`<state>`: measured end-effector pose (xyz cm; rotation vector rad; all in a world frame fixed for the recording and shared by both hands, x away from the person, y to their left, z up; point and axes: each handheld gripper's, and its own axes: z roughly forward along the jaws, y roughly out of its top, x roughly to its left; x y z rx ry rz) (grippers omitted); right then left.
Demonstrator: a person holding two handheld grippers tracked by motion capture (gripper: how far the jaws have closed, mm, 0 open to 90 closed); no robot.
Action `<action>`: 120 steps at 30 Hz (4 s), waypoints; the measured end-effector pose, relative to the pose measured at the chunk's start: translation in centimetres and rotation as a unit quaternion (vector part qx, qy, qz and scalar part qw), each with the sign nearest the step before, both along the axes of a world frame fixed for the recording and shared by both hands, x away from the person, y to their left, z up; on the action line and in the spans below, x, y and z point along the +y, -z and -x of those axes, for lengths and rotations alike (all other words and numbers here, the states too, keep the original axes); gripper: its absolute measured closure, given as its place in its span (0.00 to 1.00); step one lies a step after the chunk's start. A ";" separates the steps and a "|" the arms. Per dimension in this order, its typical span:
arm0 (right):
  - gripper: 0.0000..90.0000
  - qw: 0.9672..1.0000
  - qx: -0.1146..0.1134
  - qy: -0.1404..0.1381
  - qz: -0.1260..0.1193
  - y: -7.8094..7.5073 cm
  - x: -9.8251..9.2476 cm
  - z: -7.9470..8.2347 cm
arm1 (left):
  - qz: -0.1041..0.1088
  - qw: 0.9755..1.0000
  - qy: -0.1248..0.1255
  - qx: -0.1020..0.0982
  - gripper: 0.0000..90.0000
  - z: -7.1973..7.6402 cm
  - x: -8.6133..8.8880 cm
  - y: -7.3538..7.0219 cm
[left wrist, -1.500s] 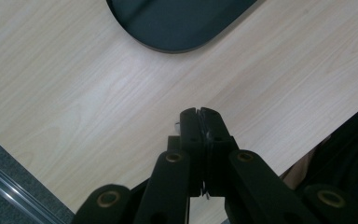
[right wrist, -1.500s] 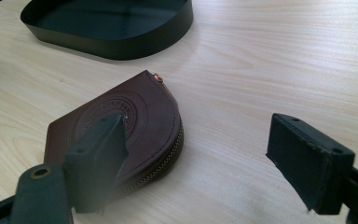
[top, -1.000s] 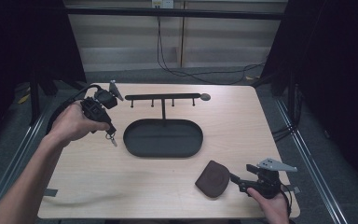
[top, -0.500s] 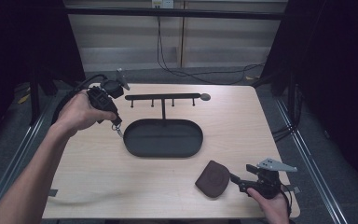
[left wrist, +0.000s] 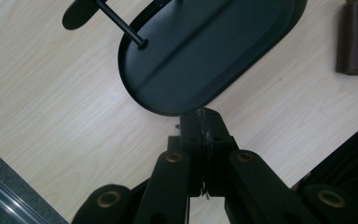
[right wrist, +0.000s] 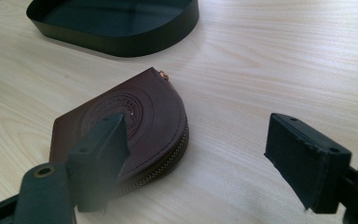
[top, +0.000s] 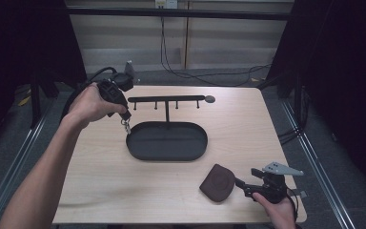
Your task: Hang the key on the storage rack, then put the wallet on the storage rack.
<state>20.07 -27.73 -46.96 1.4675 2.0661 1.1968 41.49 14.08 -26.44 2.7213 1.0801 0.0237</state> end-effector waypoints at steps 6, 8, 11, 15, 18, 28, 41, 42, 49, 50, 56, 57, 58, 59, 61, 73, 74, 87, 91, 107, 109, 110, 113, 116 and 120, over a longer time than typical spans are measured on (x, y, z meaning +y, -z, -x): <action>0.23 1.000 -0.001 0.000 -0.002 0.0 0.0 0.0 | -0.010 1.000 0.000 0.006 0.99 -1.2 -0.7 0.2; 0.23 1.000 -0.003 -0.003 -0.001 0.0 0.0 0.1 | -0.016 1.000 -0.002 0.008 0.99 -1.7 -0.7 0.3; 0.23 1.000 -0.001 -0.003 -0.002 0.0 0.0 0.0 | -0.014 1.000 -0.007 0.010 0.99 -2.3 -0.9 0.5; 0.23 1.000 0.001 -0.004 -0.003 0.0 0.0 0.0 | -0.020 1.000 -0.009 0.012 0.99 -3.1 -1.3 1.2; 0.23 1.000 0.001 -0.004 -0.004 0.0 0.0 0.0 | -0.023 1.000 -0.012 0.014 0.99 -3.5 -1.6 1.5; 0.23 1.000 0.002 -0.006 -0.005 0.0 -0.1 0.0 | -0.012 0.999 -0.032 0.011 0.99 -4.7 -1.1 1.6; 0.23 1.000 0.003 -0.007 -0.004 0.1 -0.1 0.0 | 0.000 0.999 -0.036 0.017 0.99 -5.2 -1.3 1.9; 0.23 1.000 0.003 -0.006 -0.004 0.1 -0.1 0.0 | -0.002 0.999 -0.036 0.017 0.99 -5.2 -1.4 1.9; 0.23 1.000 0.006 -0.009 -0.003 0.1 0.0 -0.1 | -0.005 0.999 -0.041 0.013 0.99 -5.5 -1.4 2.1; 0.23 1.000 0.006 -0.009 -0.004 0.1 0.0 -0.1 | -0.004 0.999 -0.043 0.011 0.99 -5.5 -1.3 2.1; 0.23 1.000 0.006 -0.010 -0.004 0.1 0.0 -0.1 | -0.003 0.999 -0.050 0.008 0.99 -5.9 -1.2 2.1; 0.23 1.000 0.006 -0.010 -0.004 0.1 0.0 -0.1 | -0.003 0.999 -0.051 0.007 0.99 -6.0 -1.2 2.1; 0.23 1.000 0.006 -0.010 -0.004 0.1 0.0 -0.1 | -0.001 0.999 -0.053 0.006 0.99 -6.0 -1.1 2.1; 0.23 1.000 0.008 -0.010 -0.004 0.1 0.0 -0.1 | -0.002 0.999 -0.054 0.003 0.99 -6.1 -1.1 2.2; 0.23 1.000 0.006 -0.011 -0.004 0.1 0.0 -0.1 | -0.008 0.998 -0.056 0.004 0.99 -6.1 -1.2 2.4; 0.23 1.000 0.005 -0.013 -0.002 0.1 0.1 0.0 | -0.016 0.998 -0.064 -0.011 0.98 -6.1 -0.8 2.3; 0.23 1.000 0.005 -0.013 -0.002 0.1 0.1 0.0 | -0.017 0.998 -0.066 -0.012 0.97 -6.0 -0.8 2.2; 0.23 1.000 0.008 -0.012 -0.002 0.1 0.1 -0.1 | 0.004 0.997 -0.071 -0.001 0.89 -4.6 0.7 2.0; 0.23 1.000 0.009 -0.011 -0.001 0.1 0.2 -0.2 | 0.022 0.997 -0.080 -0.002 0.88 -4.0 2.0 2.0; 0.23 1.000 0.009 -0.010 0.001 0.2 0.2 -0.2 | 0.069 0.994 -0.077 -0.027 0.70 -0.9 4.4 4.1; 0.23 1.000 0.008 -0.011 0.002 0.1 0.2 -0.1 | 0.069 0.994 -0.078 -0.031 0.67 -0.7 4.4 4.2; 0.23 1.000 0.008 -0.011 0.002 0.1 0.2 -0.1 | 0.067 0.994 -0.080 -0.039 0.65 -0.5 4.4 4.3; 0.23 1.000 0.009 -0.010 0.001 0.2 0.2 -0.2 | 0.077 0.992 -0.085 -0.049 0.65 0.1 4.7 4.6; 0.23 1.000 0.009 -0.010 0.002 0.2 0.2 -0.2 | 0.081 0.992 -0.080 -0.056 0.61 0.8 5.0 5.1; 0.23 1.000 0.011 -0.008 0.001 0.2 0.2 -0.2 | 0.087 0.990 -0.070 -0.082 0.57 2.5 4.8 5.4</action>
